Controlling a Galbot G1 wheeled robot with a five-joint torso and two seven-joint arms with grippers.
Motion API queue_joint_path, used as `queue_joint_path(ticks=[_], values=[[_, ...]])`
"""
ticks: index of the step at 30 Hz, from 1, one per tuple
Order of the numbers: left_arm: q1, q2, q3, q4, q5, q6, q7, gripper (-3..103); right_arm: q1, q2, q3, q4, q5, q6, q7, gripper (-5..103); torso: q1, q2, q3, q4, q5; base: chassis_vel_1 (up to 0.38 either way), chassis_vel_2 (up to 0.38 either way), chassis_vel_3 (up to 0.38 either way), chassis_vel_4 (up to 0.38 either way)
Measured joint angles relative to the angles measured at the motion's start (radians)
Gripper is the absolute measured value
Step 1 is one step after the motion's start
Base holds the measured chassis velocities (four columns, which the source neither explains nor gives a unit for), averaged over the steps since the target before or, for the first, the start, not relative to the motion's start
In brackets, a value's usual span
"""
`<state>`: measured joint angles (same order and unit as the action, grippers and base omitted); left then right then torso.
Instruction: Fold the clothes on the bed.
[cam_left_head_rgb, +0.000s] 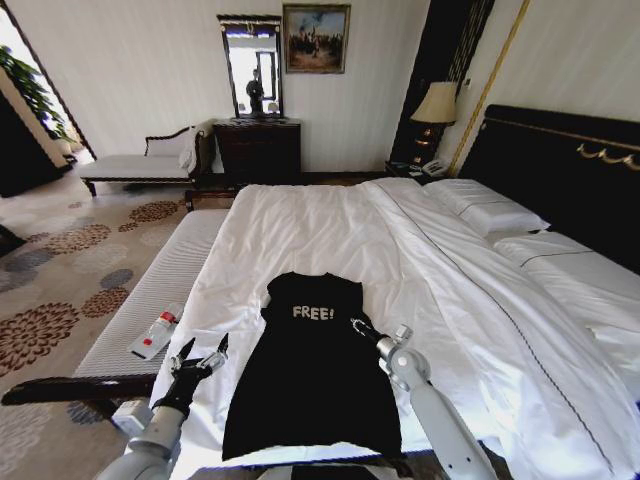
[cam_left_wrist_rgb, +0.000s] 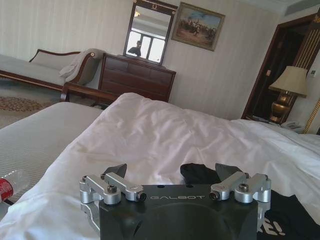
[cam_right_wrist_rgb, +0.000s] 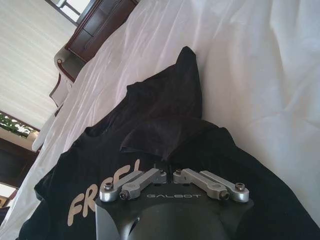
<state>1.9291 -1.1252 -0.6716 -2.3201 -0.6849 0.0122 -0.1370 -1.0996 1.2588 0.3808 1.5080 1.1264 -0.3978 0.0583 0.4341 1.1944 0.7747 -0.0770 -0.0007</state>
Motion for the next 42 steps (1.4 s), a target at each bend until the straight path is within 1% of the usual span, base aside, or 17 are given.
queue_joint_path(ticks=[2,16,20,25,27,29,32,33,36,38,39,40,41,42], values=[[0.001,-0.001,-0.006,0.0,-0.003,-0.001,0.003,99,-0.01,0.0,0.0,0.01,-0.011,0.006,0.002,1,0.0,0.0,0.0,0.0,0.0,0.0,0.0,0.0,0.0],[0.01,-0.007,-0.022,-0.009,-0.01,-0.01,0.011,99,-0.129,0.034,0.01,0.138,-0.04,0.019,0.016,0,0.0,0.0,0.0,-0.0001,-0.0001,0.0,0.0,0.0,0.0],[0.012,-0.01,-0.025,-0.009,-0.01,-0.014,0.014,99,-0.148,0.05,0.005,0.145,-0.063,0.025,0.017,0,0.0,0.0,0.0,-0.0002,0.0001,0.0,0.0,0.0,0.0],[0.017,-0.015,-0.03,-0.009,-0.01,-0.02,0.018,99,-0.135,0.059,-0.001,0.107,-0.084,0.038,0.02,0,0.0,0.0,0.0,-0.0001,0.0,0.0,0.0,0.0,0.0],[0.022,-0.017,-0.035,-0.007,-0.01,-0.024,0.021,99,-0.11,0.058,-0.006,0.074,-0.095,0.051,0.017,8,0.0,0.0,0.0,0.0,0.0002,0.0,0.0,0.0,0.0],[0.023,-0.017,-0.035,-0.007,-0.009,-0.025,0.021,99,-0.109,0.058,-0.006,0.073,-0.095,0.051,0.017,8,0.0,0.0,0.0,0.0,0.0002,0.0,0.0,0.0,0.0],[0.024,-0.019,-0.036,-0.006,-0.008,-0.026,0.023,99,-0.097,0.049,-0.011,0.071,-0.099,0.056,0.018,24,0.0,0.0,0.0,0.0002,0.0,0.0,0.0,0.0,0.0],[0.024,-0.019,-0.036,-0.006,-0.008,-0.026,0.023,99,-0.097,0.049,-0.011,0.071,-0.099,0.056,0.018,24,0.0,0.0,0.0,0.0002,0.0,0.0,0.0,0.0,0.0],[0.021,-0.02,-0.029,-0.002,-0.006,-0.025,0.023,99,-0.155,0.04,-0.016,0.137,-0.111,0.047,0.019,40,0.0,0.0,0.0,0.0,0.0001,0.0,0.0,0.0,0.0],[0.02,-0.02,-0.026,0.001,-0.005,-0.024,0.023,99,-0.179,0.038,-0.017,0.16,-0.118,0.045,0.018,40,0.0,0.0,0.0,0.0,0.0,0.0,0.0,0.0,0.0],[0.018,-0.017,-0.019,0.01,-0.005,-0.023,0.024,99,-0.221,0.035,-0.017,0.2,-0.134,0.041,0.014,45,0.0,0.0,0.0,-0.0002,0.0,0.0,0.0,0.0,0.0],[0.014,-0.013,-0.009,0.022,-0.004,-0.021,0.026,99,-0.27,0.031,-0.014,0.247,-0.162,0.041,0.003,56,0.0,0.0,0.0,-0.0002,0.0,0.0,0.0,0.0,0.0],[0.014,-0.013,-0.009,0.022,-0.004,-0.021,0.026,99,-0.27,0.031,-0.014,0.247,-0.162,0.041,0.003,56,0.0,0.0,0.0,-0.0002,0.0,0.0,0.0,0.0,0.0],[0.011,-0.011,-0.001,0.029,-0.001,-0.021,0.028,99,-0.301,0.029,-0.009,0.281,-0.179,0.043,-0.005,61,0.0,0.0,0.0,-0.0001,0.0,0.0,0.0,0.0,0.0]])
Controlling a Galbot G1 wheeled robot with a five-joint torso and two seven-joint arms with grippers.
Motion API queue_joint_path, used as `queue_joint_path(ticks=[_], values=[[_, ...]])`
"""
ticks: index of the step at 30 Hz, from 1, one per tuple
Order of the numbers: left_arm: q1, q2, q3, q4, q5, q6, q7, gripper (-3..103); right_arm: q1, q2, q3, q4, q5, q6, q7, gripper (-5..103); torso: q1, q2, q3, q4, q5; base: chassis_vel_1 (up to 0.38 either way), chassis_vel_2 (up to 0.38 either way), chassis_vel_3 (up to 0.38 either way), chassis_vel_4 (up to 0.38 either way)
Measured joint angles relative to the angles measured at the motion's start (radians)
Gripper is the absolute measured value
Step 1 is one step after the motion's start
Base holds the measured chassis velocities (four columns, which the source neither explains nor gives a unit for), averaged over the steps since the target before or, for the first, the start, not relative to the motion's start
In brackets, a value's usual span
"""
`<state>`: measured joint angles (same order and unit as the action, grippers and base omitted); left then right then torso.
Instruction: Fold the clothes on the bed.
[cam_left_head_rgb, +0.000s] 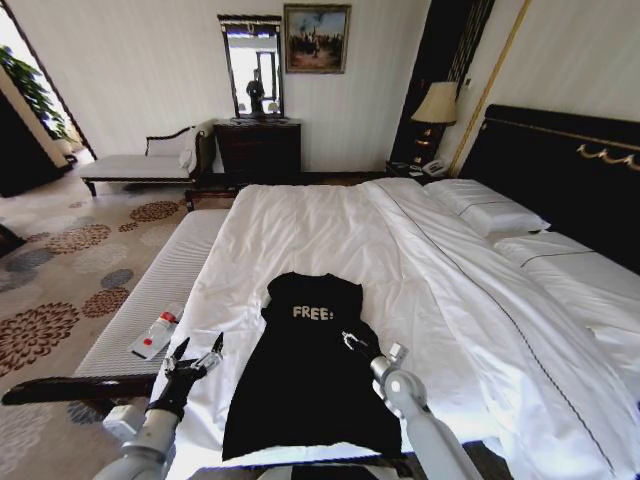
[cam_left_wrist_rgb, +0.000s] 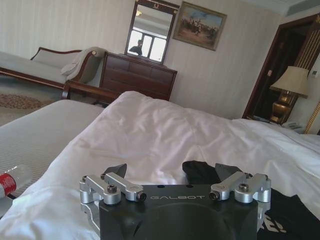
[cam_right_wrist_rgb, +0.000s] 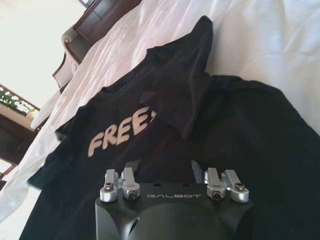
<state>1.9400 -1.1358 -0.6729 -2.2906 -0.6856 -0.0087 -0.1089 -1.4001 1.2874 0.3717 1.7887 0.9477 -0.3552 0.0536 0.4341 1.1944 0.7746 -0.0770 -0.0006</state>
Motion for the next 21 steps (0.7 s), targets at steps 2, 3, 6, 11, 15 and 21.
queue_joint_path(ticks=[2,3,6,11,15,21], values=[[-0.009,0.007,0.018,0.022,0.004,0.001,0.003,99,-0.045,-0.002,0.017,0.048,-0.019,0.008,-0.006,66,0.0,0.0,0.0,0.0,-0.0002,0.0,0.0,0.0,0.0],[-0.014,0.011,0.027,0.033,0.005,0.002,0.004,99,-0.062,-0.001,0.027,0.065,-0.025,0.013,-0.007,72,0.0,0.0,0.0,0.0,-0.0001,0.0,0.0,0.0,0.0],[-0.042,0.021,0.062,0.084,0.002,0.005,0.005,99,-0.112,0.011,0.074,0.112,-0.037,0.024,-0.01,83,0.0,0.0,0.0,0.0,-0.0001,0.0,0.0,0.0,0.0],[-0.094,0.03,0.155,0.179,0.025,-0.004,0.011,99,-0.189,0.038,0.13,0.156,-0.064,0.037,-0.014,97,0.0,0.0,0.0,0.0002,-0.0001,0.0,0.0,0.0,0.0],[-0.169,0.039,0.228,0.234,0.066,-0.02,0.014,99,-0.248,0.067,0.161,0.191,-0.092,0.045,-0.02,100,0.0,0.0,0.0,0.0001,0.0,0.0,0.0,0.0,0.0],[-0.341,0.052,0.312,0.299,0.096,-0.018,-0.006,101,-0.324,0.11,0.19,0.233,-0.132,0.051,-0.026,100,0.0,0.0,0.0,0.0,0.0,0.0,0.0,0.0,0.0]])
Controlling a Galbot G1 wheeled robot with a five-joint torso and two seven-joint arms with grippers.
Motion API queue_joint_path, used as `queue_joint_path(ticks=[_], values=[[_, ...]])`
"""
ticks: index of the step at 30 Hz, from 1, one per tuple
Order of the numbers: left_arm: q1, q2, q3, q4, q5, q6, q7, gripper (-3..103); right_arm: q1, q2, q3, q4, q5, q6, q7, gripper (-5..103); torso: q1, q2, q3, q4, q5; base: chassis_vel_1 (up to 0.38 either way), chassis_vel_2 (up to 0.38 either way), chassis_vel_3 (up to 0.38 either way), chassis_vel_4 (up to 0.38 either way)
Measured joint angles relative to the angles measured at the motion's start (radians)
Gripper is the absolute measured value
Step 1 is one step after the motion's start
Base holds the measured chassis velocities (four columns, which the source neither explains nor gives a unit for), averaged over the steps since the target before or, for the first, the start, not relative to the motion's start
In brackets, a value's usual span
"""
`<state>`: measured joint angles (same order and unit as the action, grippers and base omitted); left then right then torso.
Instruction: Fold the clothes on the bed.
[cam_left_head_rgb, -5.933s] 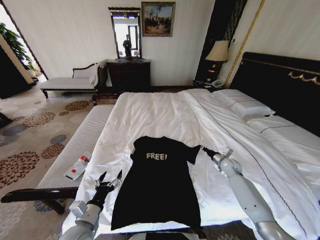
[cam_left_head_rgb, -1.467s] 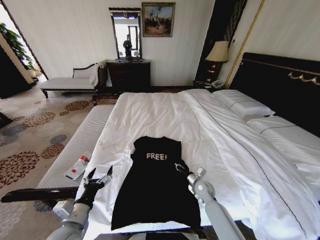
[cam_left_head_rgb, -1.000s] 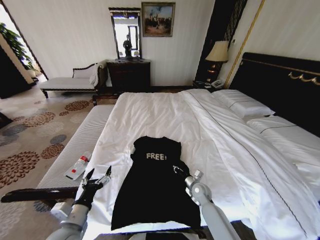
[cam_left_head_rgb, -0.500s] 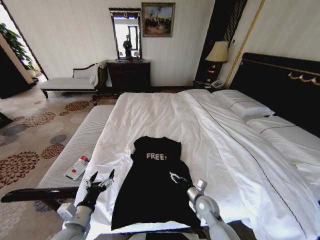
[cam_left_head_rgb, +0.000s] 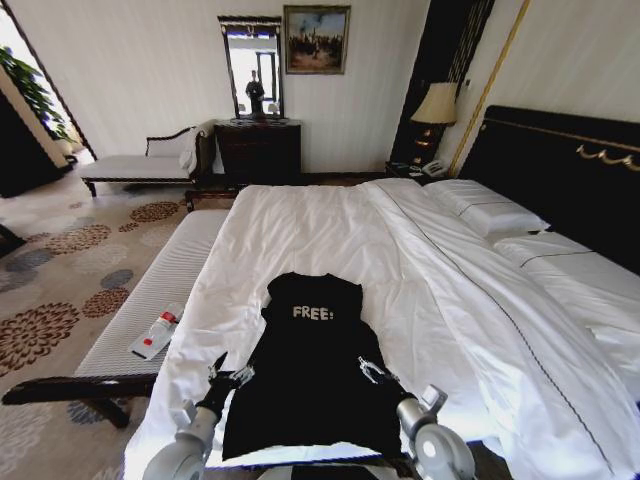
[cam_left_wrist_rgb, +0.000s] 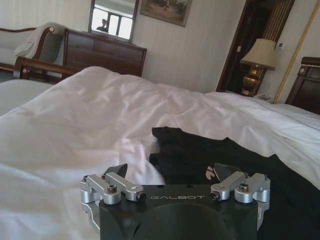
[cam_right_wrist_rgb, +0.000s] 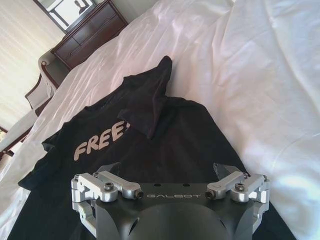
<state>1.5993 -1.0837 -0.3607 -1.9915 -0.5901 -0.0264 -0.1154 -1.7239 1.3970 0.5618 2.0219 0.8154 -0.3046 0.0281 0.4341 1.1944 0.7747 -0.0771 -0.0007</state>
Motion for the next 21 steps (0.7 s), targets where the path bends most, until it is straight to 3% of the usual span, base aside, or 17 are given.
queue_joint_path(ticks=[3,7,11,16,21], values=[[-0.109,0.019,0.062,0.047,0.055,0.007,-0.009,98,-0.026,0.016,0.015,0.016,-0.009,0.002,-0.001,100,0.0,0.0,0.0,-0.0002,-0.0001,0.0,0.0,0.0,0.0],[-0.163,0.049,0.101,0.073,0.082,0.005,0.006,98,-0.019,0.016,0.014,0.017,-0.005,0.001,0.001,100,0.0,0.0,0.0,-0.0004,-0.0002,0.0,0.0,0.0,0.0],[-0.216,0.103,0.121,0.104,0.086,0.001,0.038,98,0.014,-0.001,-0.003,-0.001,0.014,-0.006,0.009,100,0.0,0.0,0.0,0.0013,0.0001,0.0,0.0,0.0,0.0],[-0.385,0.183,0.229,0.185,0.077,-0.002,0.063,97,0.018,-0.008,0.002,-0.006,0.041,-0.01,0.017,100,0.0,0.0,0.0,-0.0004,0.0,0.0,0.0,0.0,0.0],[-0.503,0.212,0.344,0.249,0.074,-0.004,0.07,89,0.039,-0.014,0.004,0.004,0.072,-0.018,0.024,100,0.0,0.0,0.0,0.0,-0.0001,0.0,0.0,0.0,0.0]])
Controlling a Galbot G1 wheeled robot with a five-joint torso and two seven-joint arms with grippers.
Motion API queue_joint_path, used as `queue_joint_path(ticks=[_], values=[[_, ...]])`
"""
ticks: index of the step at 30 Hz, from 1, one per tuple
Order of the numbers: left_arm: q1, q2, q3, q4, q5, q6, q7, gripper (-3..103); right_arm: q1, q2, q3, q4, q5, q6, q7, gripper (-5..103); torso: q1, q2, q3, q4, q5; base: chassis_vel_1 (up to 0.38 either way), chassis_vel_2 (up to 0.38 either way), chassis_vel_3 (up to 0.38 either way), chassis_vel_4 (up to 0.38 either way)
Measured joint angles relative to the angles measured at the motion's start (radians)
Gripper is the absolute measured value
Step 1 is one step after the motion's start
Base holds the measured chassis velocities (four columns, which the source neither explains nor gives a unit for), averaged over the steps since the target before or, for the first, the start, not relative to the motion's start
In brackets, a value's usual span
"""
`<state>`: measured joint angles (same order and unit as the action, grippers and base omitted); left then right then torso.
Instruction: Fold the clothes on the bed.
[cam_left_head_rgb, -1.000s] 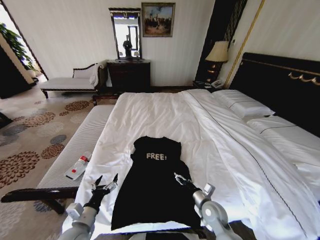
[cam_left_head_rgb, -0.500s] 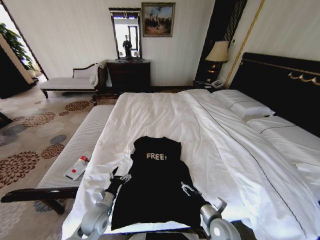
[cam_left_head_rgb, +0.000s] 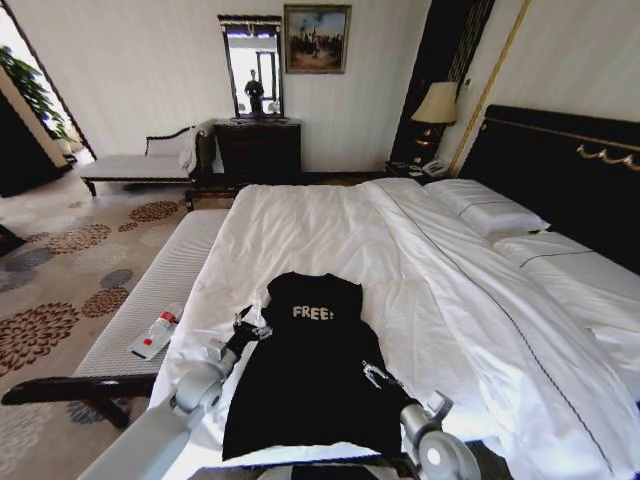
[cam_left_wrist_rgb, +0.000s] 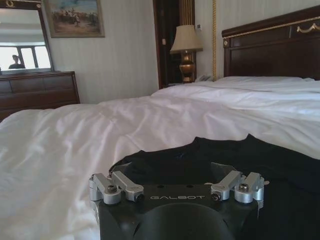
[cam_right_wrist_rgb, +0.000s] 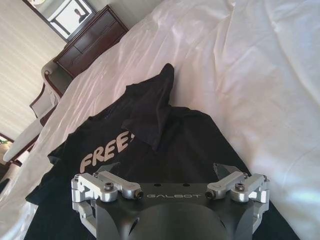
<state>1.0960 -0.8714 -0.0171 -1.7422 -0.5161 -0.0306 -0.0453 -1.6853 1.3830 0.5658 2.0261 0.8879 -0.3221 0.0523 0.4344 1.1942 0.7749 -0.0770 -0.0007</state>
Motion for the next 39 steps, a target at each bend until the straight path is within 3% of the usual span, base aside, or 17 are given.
queue_joint_path(ticks=[8,16,20,22,25,27,28,30,32,35,37,39], values=[[-0.07,0.033,0.113,0.079,0.054,-0.016,0.017,85,0.027,-0.002,0.004,-0.009,0.023,-0.004,0.005,100,0.0,0.0,0.0,0.0003,0.0,0.0,0.0,0.0,0.0],[-0.119,-0.01,0.166,0.13,0.064,-0.032,0.008,79,0.035,-0.008,0.006,-0.012,0.034,-0.004,0.006,100,0.0,0.0,0.0,-0.0001,0.0001,0.0,0.0,0.0,0.0],[-0.141,-0.02,0.193,0.148,0.064,-0.032,0.001,63,0.042,-0.012,0.013,-0.013,0.044,-0.005,0.008,100,0.0,0.0,0.0,0.0,0.0,0.0,0.0,0.0,0.0],[-0.143,-0.021,0.195,0.151,0.064,-0.031,0.0,63,0.042,-0.012,0.014,-0.013,0.045,-0.005,0.008,100,0.0,0.0,0.0,0.0,0.0001,0.0,0.0,0.0,0.0],[-0.145,-0.024,0.194,0.158,0.062,-0.029,-0.002,46,0.046,-0.012,0.016,-0.014,0.049,-0.005,0.009,100,0.0,0.0,0.0,0.0,0.0001,0.0,0.0,0.0,0.0],[-0.145,-0.024,0.193,0.158,0.062,-0.029,-0.002,46,0.046,-0.012,0.017,-0.014,0.05,-0.005,0.009,100,0.0,0.0,0.0,0.0,0.0001,0.0,0.0,0.0,0.0],[-0.143,-0.027,0.187,0.159,0.056,-0.027,-0.002,36,0.048,-0.012,0.019,-0.014,0.053,-0.006,0.011,100,0.0,0.0,0.0,0.0,0.0002,0.0,0.0,0.0,0.0],[-0.14,-0.033,0.181,0.166,0.055,-0.026,-0.001,26,0.05,-0.015,0.023,-0.012,0.059,-0.007,0.014,100,0.0,0.0,0.0,0.0,0.0,0.0,0.0,0.0,0.0],[-0.139,-0.034,0.18,0.168,0.055,-0.026,-0.001,26,0.051,-0.016,0.024,-0.011,0.061,-0.008,0.015,100,0.0,0.0,0.0,0.0,0.0,0.0,0.0,0.0,0.0],[-0.136,-0.037,0.178,0.173,0.055,-0.026,-0.001,9,0.055,-0.018,0.031,-0.007,0.071,-0.01,0.02,100,0.0,0.0,0.0,0.0,0.0001,0.0,0.0,0.0,0.0],[-0.136,-0.037,0.178,0.173,0.055,-0.026,-0.001,9,0.055,-0.018,0.032,-0.007,0.073,-0.01,0.021,100,0.0,0.0,0.0,0.0,0.0001,0.0,0.0,0.0,0.0],[-0.134,-0.037,0.178,0.176,0.055,-0.026,-0.001,2,0.058,-0.019,0.035,-0.004,0.078,-0.012,0.022,100,0.0,0.0,0.0,0.0,0.0,0.0,0.0,0.0,0.0]])
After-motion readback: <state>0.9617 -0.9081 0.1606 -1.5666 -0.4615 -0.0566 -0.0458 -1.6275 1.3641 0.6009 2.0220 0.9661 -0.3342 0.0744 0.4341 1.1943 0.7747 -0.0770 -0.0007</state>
